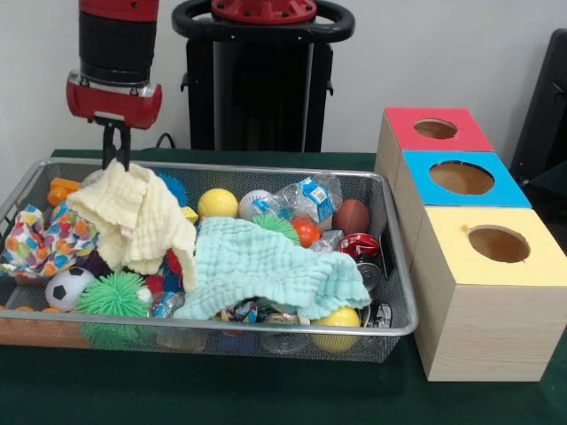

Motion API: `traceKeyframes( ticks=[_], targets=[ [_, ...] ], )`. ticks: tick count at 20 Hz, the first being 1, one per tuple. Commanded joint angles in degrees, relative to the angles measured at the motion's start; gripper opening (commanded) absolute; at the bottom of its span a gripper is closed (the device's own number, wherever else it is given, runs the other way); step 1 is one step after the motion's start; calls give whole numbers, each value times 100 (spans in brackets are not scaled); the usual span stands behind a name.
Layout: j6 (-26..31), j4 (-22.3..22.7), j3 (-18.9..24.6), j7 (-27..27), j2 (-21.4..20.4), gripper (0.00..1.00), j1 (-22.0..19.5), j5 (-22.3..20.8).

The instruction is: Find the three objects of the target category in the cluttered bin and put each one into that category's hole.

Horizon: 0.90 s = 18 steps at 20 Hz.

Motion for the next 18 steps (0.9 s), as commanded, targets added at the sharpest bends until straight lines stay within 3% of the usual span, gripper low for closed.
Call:
traceKeyframes(
  ticks=[1,8,13,18],
  targets=[
    [1210,-565,491,278,-415,0,448,621],
    [1944,-1105,41,585,-483,0,1034,625],
    [2823,-1610,-378,1104,-554,0,1619,733],
    [3283,-1867,-582,1238,-581,0,1857,934]
  ],
)
